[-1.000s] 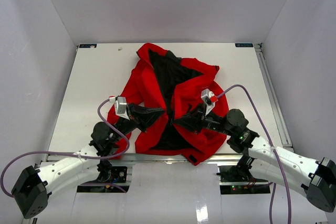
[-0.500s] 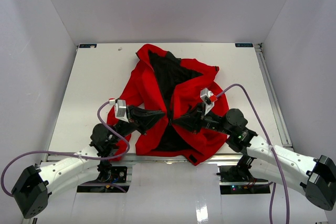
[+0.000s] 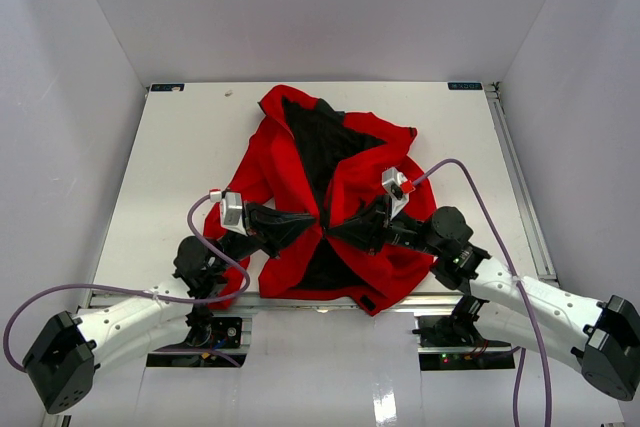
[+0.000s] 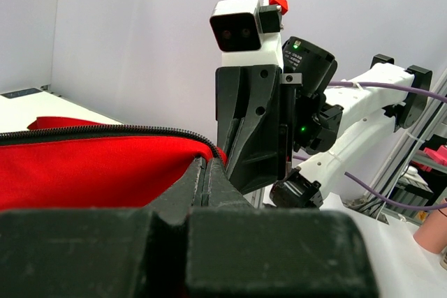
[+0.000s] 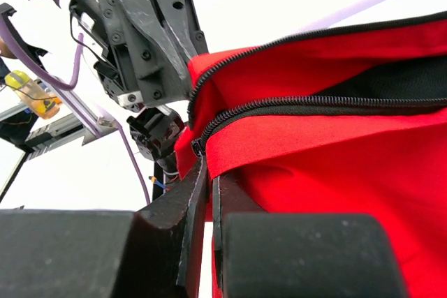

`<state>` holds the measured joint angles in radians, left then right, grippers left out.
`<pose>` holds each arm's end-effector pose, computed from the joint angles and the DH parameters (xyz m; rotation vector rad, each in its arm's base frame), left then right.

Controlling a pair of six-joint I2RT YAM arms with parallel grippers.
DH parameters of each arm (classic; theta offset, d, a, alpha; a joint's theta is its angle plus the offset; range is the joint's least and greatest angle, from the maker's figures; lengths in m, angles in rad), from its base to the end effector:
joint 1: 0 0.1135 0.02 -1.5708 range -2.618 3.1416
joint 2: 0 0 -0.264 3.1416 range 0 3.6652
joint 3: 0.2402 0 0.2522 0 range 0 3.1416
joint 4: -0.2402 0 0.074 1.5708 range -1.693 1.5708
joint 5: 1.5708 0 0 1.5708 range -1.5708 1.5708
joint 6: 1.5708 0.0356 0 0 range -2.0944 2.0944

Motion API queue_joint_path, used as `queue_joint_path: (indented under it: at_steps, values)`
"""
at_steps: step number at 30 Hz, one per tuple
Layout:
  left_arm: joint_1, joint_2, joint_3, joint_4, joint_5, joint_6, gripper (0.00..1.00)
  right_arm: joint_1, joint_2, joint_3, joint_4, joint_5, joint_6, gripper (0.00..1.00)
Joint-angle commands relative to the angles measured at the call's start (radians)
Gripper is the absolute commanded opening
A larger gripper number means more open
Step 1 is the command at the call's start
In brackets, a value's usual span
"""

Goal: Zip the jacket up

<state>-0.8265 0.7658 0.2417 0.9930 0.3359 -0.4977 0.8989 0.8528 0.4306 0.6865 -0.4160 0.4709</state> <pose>0.1050 -0.1314 0.2745 0.5197 1.1223 -1.3524 0.1115 0.1633 0.2945 -0.6863 1.3084 1.4101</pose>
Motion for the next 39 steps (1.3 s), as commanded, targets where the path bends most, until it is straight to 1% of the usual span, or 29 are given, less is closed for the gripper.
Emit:
queue_joint_path:
  at_steps: [1,16,22,32,39]
  values:
    - [0.001,0.010,-0.004,0.076,0.046,0.002,0.00,0.001,-0.028,0.056,0.063,-0.015,-0.005,0.08]
    - [0.001,0.041,-0.022,0.135,0.070,-0.001,0.00,0.001,-0.040,0.054,0.068,-0.015,0.004,0.08]
    - [0.001,0.040,-0.030,0.139,0.078,0.031,0.00,0.001,-0.047,0.050,0.073,0.002,0.014,0.08]
    - [0.001,0.035,-0.039,0.141,0.014,0.062,0.00,0.001,-0.037,0.041,0.072,0.019,0.039,0.08]
    - [0.000,0.016,-0.039,0.135,-0.027,0.067,0.00,0.001,-0.034,0.045,0.040,0.033,0.039,0.08]
